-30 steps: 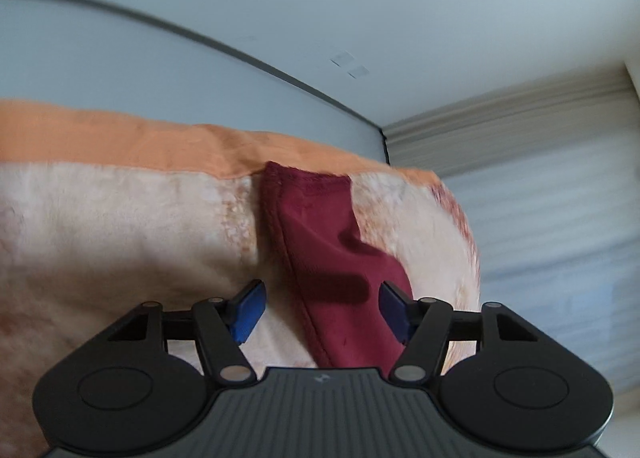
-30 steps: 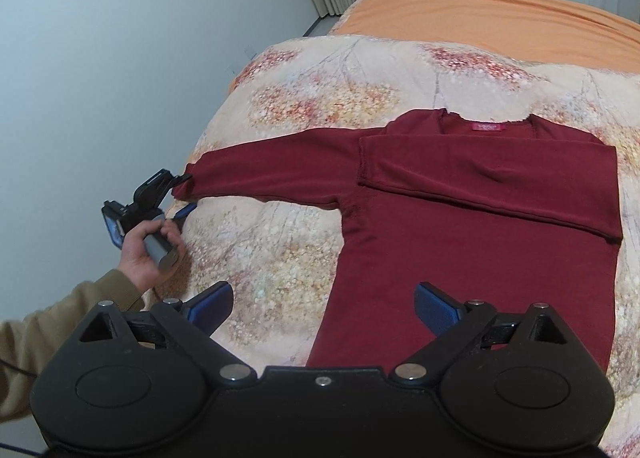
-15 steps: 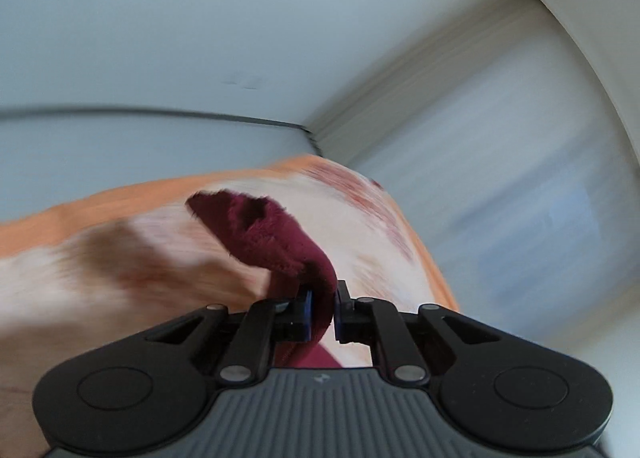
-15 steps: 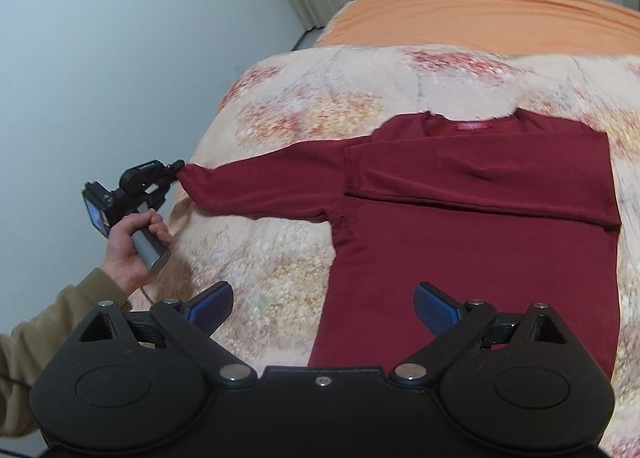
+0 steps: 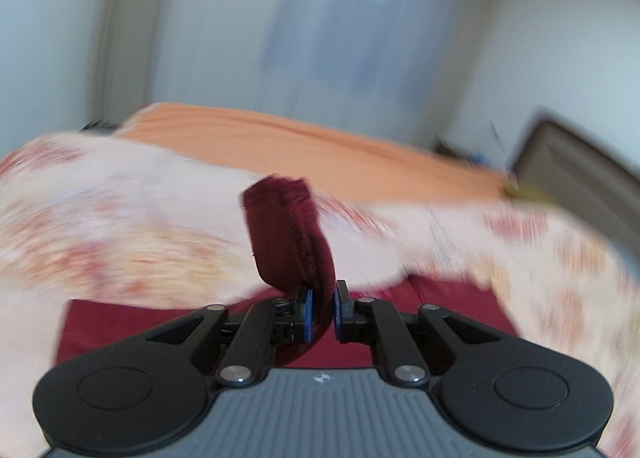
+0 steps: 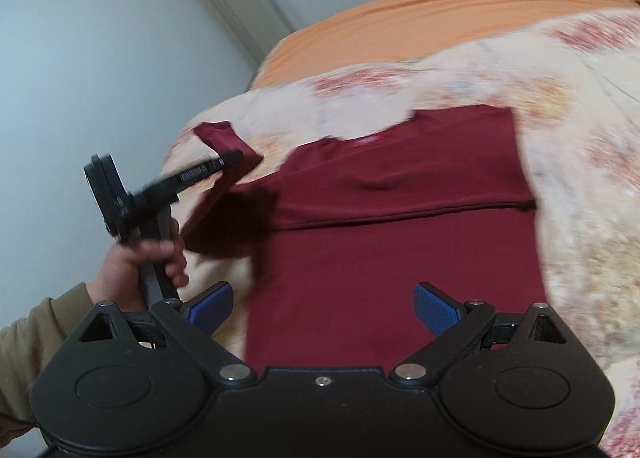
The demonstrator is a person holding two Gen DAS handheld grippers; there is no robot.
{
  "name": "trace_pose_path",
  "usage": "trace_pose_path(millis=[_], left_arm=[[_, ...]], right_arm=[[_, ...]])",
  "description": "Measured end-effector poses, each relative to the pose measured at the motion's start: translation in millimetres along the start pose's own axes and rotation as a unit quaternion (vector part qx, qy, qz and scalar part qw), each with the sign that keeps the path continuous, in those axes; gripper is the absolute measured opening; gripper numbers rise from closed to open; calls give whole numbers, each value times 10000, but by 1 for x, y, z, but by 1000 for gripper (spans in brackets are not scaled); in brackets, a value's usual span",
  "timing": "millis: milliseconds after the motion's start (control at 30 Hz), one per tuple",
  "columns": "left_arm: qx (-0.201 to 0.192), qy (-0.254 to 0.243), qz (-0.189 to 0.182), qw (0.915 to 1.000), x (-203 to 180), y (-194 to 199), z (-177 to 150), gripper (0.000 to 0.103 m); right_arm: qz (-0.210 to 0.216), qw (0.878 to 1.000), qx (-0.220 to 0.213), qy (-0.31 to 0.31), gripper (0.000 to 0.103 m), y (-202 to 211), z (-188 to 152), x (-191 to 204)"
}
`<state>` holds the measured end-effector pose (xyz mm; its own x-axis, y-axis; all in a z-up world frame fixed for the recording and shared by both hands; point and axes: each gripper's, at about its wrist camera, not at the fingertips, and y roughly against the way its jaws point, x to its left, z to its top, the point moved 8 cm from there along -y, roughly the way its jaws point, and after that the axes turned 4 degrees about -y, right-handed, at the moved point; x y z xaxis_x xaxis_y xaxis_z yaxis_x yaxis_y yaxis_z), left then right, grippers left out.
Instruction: Fold small clothes
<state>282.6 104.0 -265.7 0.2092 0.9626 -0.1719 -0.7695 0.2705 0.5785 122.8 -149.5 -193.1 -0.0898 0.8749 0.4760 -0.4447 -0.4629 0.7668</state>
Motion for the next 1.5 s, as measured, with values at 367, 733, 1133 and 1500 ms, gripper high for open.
trace_pose_path(millis=[367, 733, 1133, 1500], left_arm=[[1046, -1802, 332, 9775, -93, -29, -97, 15], [954, -2338, 334, 9670, -91, -37, -94, 15], [797, -2171, 224, 9726, -89, -22, -90, 21], [92, -196, 352, 9991, -15, 44, -28, 87]], right_arm=[[947, 9881, 172, -1203, 97, -85, 62, -94], [2056, 9066, 1311, -3443, 69, -243, 93, -88], [1974, 9210, 1524, -2992, 4, -266, 95, -68], [1120, 9674, 89, -2269, 3, -156, 154, -184]])
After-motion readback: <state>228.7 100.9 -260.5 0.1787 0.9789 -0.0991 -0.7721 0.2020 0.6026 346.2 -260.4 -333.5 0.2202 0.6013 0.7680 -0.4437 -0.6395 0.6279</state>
